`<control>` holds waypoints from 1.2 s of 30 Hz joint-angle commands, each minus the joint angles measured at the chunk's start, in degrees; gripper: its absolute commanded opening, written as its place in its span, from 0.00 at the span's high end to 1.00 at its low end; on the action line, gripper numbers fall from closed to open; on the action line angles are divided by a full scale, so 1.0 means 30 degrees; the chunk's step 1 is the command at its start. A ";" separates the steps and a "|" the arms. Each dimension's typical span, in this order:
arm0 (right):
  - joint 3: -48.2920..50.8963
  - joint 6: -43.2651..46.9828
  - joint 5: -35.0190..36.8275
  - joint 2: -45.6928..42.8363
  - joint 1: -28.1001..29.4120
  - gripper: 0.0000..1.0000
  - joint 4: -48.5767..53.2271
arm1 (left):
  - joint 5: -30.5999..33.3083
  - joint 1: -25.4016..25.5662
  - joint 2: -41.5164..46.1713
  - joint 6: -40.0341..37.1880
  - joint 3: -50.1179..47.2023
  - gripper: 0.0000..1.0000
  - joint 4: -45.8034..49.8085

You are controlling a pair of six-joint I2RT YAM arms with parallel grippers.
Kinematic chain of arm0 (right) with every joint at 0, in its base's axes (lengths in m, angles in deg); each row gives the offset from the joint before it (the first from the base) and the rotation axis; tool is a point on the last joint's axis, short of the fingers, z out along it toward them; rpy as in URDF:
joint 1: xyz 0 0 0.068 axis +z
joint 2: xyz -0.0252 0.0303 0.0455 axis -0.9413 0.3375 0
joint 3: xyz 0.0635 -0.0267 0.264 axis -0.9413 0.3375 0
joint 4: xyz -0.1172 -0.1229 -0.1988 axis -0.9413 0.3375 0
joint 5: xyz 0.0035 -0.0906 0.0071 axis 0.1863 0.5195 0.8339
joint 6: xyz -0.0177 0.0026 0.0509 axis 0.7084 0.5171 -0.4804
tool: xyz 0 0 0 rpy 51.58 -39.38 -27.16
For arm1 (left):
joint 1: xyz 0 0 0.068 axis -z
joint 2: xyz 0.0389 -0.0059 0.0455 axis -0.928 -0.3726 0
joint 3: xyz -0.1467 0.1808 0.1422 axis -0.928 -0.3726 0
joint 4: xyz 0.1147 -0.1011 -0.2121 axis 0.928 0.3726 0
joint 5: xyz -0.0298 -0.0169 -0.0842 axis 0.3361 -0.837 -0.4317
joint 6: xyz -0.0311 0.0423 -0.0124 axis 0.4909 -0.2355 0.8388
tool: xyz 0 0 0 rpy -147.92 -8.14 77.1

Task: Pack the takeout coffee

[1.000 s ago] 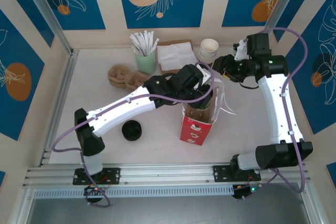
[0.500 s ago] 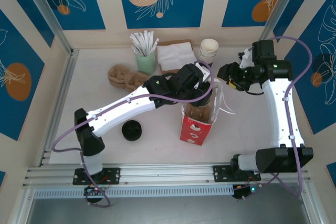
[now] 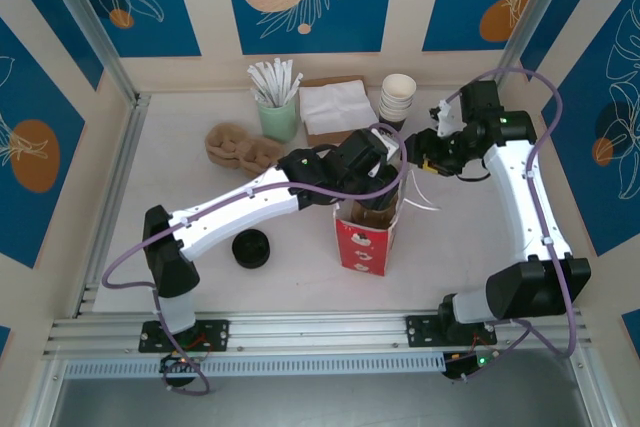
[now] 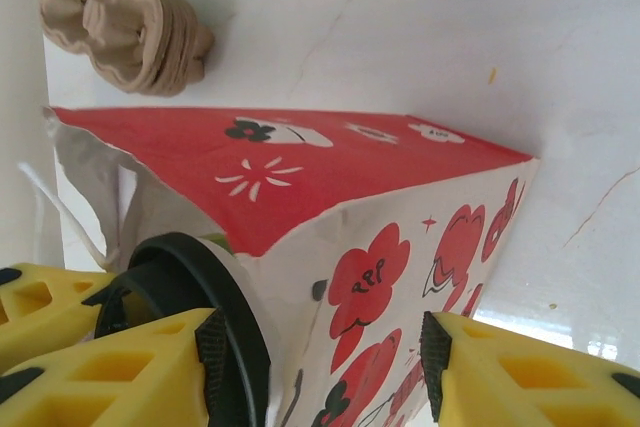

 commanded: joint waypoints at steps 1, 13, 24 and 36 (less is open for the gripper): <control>0.0359 -0.0120 0.0170 -0.0193 0.0683 0.44 0.0122 | -0.0241 -0.0071 0.0645 0.0406 -0.0432 0.31 -0.0403; 0.2602 -0.5036 -0.0286 -0.2598 0.1095 0.87 -0.1265 | 0.0256 -0.0065 0.1246 0.1311 -0.0870 0.31 -0.0315; 0.5466 -1.3832 -0.0785 -0.5167 0.1090 0.93 -0.5303 | 0.1321 -0.0041 0.0153 0.1887 0.2104 0.32 0.1402; 0.8001 -1.6893 -0.1062 -0.7021 0.2192 0.97 -0.8576 | 0.1402 0.0106 -0.0084 0.2869 0.1209 0.32 0.1319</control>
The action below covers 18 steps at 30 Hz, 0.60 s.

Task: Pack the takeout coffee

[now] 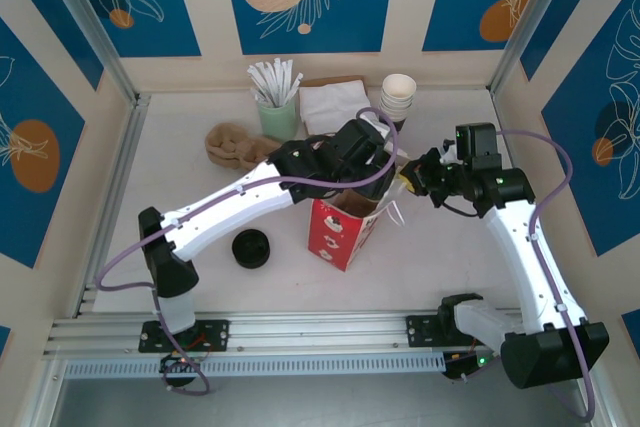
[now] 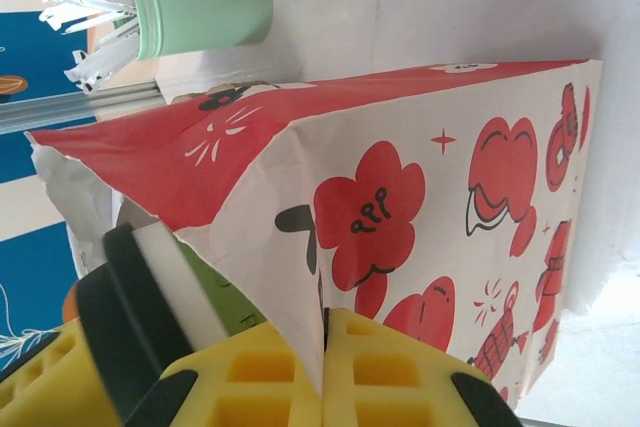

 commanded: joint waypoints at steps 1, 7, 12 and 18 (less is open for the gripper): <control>0.0287 -0.0864 -0.0847 -0.0515 0.0734 0.96 -0.1144 | 0.0371 0.0108 -0.0187 0.0428 -0.0632 0.32 -0.0166; 0.1074 -0.0556 -0.1146 -0.1335 0.1189 0.86 -0.1316 | 0.0573 0.0090 -0.0122 0.0719 -0.2181 0.32 -0.1339; 0.0281 0.2280 -0.2168 -0.1680 0.0021 0.67 -0.0058 | 0.0685 0.0076 0.0305 0.0662 -0.3265 0.32 -0.1920; -0.2303 0.6963 -0.4306 -0.0544 -0.2856 0.57 0.1388 | 0.0317 0.0106 0.1081 0.0015 -0.4510 0.32 -0.2542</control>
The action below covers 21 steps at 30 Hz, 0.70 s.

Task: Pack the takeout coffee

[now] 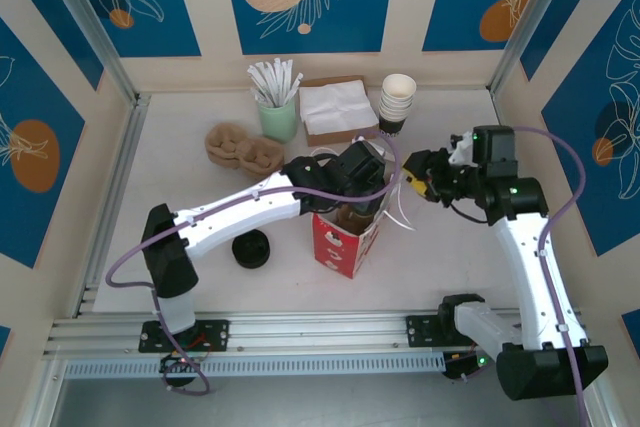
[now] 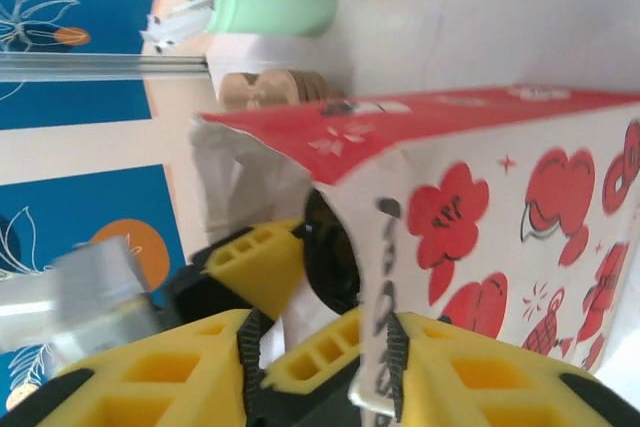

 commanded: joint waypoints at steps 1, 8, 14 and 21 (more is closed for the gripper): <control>-0.1997 0.3955 -0.2110 0.0926 -0.0908 0.56 0.1025 | -0.0255 0.0083 0.1134 -0.0547 -0.0790 0.32 -0.0918; -0.5608 0.9908 -0.3663 0.4733 -0.0854 0.52 0.2339 | -0.0352 0.0047 0.1671 -0.1041 -0.1608 0.31 -0.1270; -0.8119 1.4388 -0.2450 0.7323 0.0240 0.46 0.3994 | -0.0884 -0.0179 0.2223 -0.1582 -0.1874 0.31 -0.1632; -0.9484 1.8688 -0.1412 0.9168 0.2389 0.40 0.5612 | -0.1438 -0.0631 0.3270 -0.1491 -0.3122 0.31 -0.2234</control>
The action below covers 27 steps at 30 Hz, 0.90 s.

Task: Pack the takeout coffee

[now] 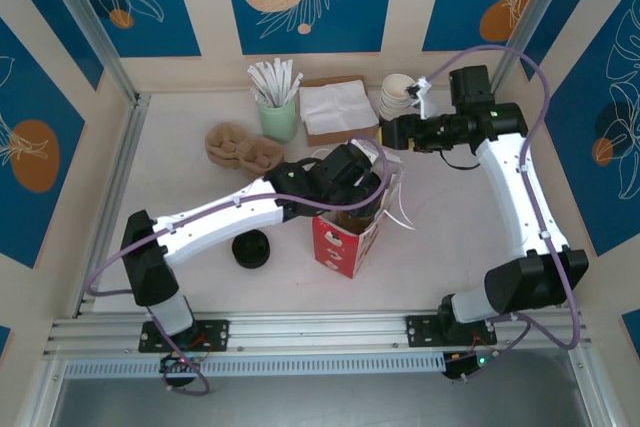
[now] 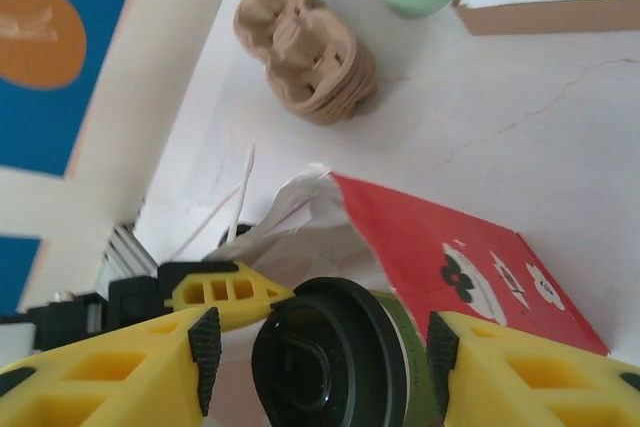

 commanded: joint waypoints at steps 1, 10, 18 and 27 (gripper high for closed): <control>-0.0996 0.3084 0.0295 0.0764 0.0471 0.40 0.1858 | -0.0471 -0.0465 0.1120 -0.0237 -0.0828 0.31 -0.0738; -0.2073 0.4850 0.2518 0.2113 0.1266 0.39 0.2688 | -0.0790 -0.0920 0.1611 -0.0553 -0.1149 0.31 -0.1191; -0.2360 0.5358 0.3347 0.2975 0.2081 0.39 0.2784 | -0.0966 -0.1039 0.1620 -0.0542 -0.1140 0.31 -0.1317; -0.2505 0.4632 0.1802 0.2917 0.2840 0.88 0.2457 | -0.0446 -0.1068 0.1973 -0.0509 -0.1694 0.31 -0.1356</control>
